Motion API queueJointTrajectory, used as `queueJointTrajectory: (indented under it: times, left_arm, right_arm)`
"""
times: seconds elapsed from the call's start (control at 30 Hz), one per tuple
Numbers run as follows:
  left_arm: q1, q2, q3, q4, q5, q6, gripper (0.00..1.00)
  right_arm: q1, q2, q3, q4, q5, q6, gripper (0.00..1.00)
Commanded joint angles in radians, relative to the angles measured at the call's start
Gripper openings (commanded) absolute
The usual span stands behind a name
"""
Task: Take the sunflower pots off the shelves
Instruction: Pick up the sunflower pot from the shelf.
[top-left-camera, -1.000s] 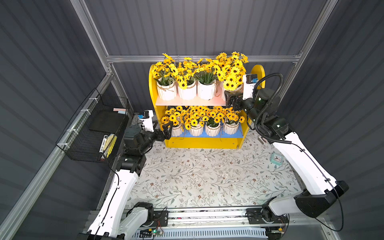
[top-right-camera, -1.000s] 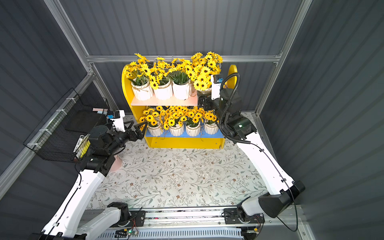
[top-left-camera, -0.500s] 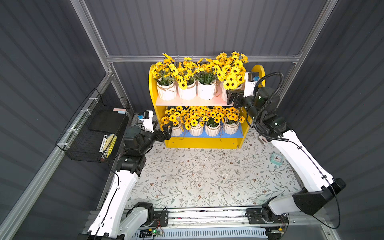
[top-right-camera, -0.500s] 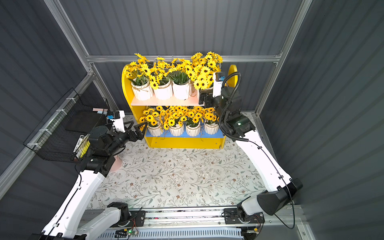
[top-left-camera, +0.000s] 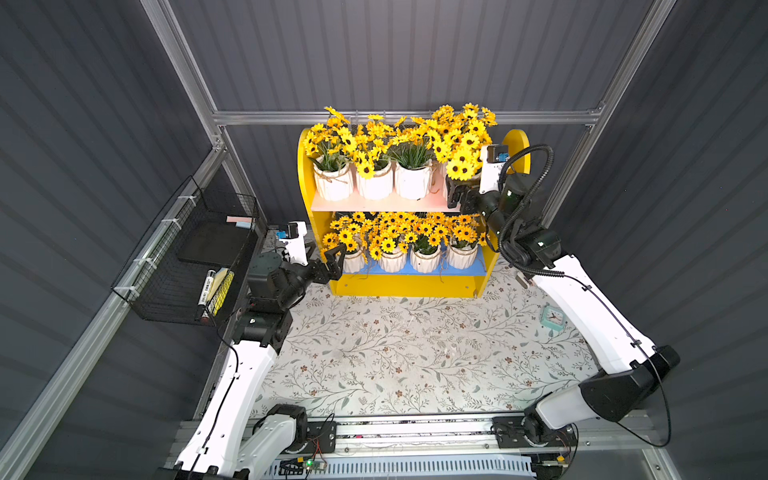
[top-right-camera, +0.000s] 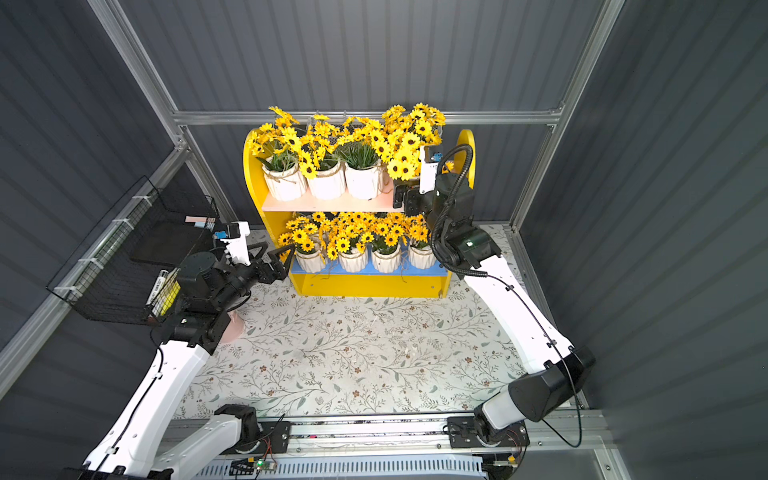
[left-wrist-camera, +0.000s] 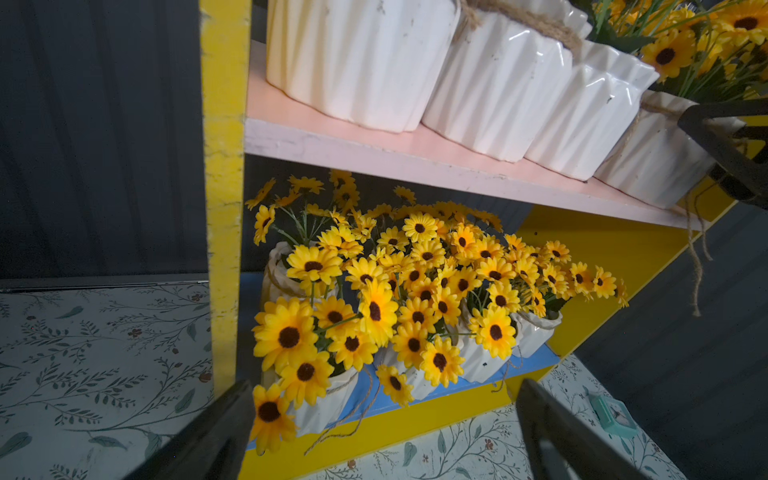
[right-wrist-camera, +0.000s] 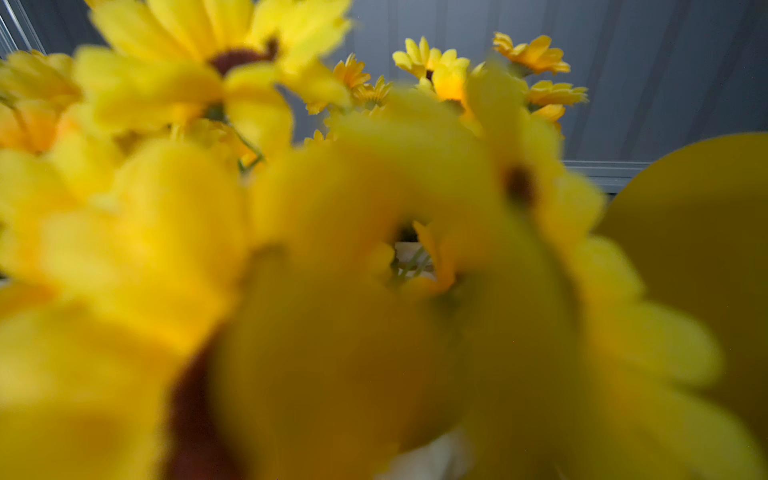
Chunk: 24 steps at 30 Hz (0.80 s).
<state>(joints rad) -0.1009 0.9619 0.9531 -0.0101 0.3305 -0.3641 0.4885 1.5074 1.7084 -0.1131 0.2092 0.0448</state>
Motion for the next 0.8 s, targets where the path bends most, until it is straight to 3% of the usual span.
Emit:
queueJointTrajectory:
  times: [0.0,0.77]
  left_arm:
    - [0.003,-0.018,-0.009,0.018,0.019,0.006,0.99]
    - [0.003,-0.012,-0.015,0.027,0.030,-0.001,0.99]
  right_arm:
    - [-0.004,0.020,0.023,0.031,0.017,-0.003,0.99]
    - [-0.007,0.081,0.015,0.092,0.043,-0.019,0.99]
